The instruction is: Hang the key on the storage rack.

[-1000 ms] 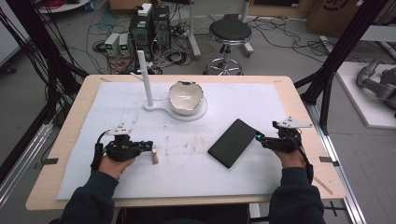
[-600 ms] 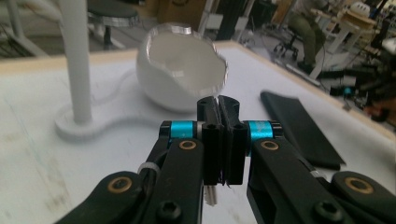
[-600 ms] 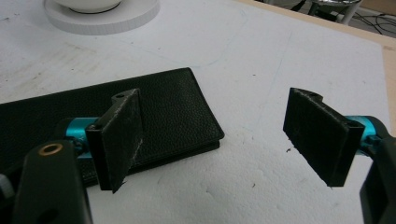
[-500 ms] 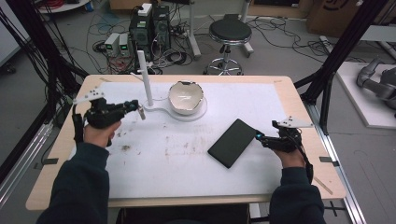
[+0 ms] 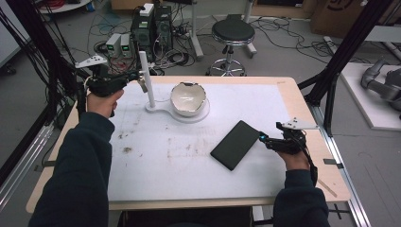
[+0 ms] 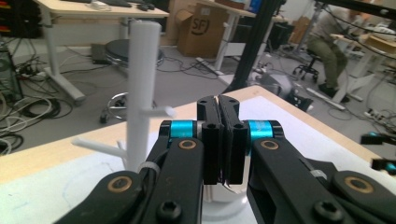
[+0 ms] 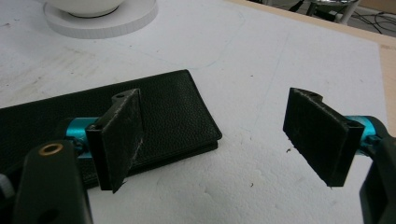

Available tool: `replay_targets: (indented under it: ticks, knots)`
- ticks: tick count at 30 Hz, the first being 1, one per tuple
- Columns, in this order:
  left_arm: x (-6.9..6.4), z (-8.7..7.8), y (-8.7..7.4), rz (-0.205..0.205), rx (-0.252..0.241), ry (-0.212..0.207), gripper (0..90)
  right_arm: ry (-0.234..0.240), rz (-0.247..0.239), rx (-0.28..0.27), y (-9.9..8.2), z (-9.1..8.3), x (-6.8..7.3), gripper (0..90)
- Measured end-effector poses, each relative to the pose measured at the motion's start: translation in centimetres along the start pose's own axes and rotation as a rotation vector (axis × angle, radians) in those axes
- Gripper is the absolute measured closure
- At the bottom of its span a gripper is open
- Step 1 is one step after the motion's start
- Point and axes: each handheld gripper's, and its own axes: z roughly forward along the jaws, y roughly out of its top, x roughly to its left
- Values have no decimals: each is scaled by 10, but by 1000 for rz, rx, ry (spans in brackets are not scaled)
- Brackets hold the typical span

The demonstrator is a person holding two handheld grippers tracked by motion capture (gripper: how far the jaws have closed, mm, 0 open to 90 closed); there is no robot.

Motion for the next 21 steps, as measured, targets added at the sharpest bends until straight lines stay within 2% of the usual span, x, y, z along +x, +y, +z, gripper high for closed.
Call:
replay_targets:
  ticks: [5, 11, 13, 18, 21]
  knots:
    - [6, 8, 6, -9, 12, 31, 880, 2, -1, -2, 0, 0, -1, 208]
    - [14, 13, 5, -37, 35, 46, 879, 3, 6, -2, -1, 0, -2, 209]
    - [17, 15, 4, -46, 37, 47, 879, 4, 5, -1, -1, 0, -2, 209]
    - [23, 17, 2, -95, 3, 29, 879, 5, 4, 2, -1, 0, -2, 208]
    - [25, 18, 2, -101, -4, 22, 878, 5, 1, 3, -1, 0, -2, 208]
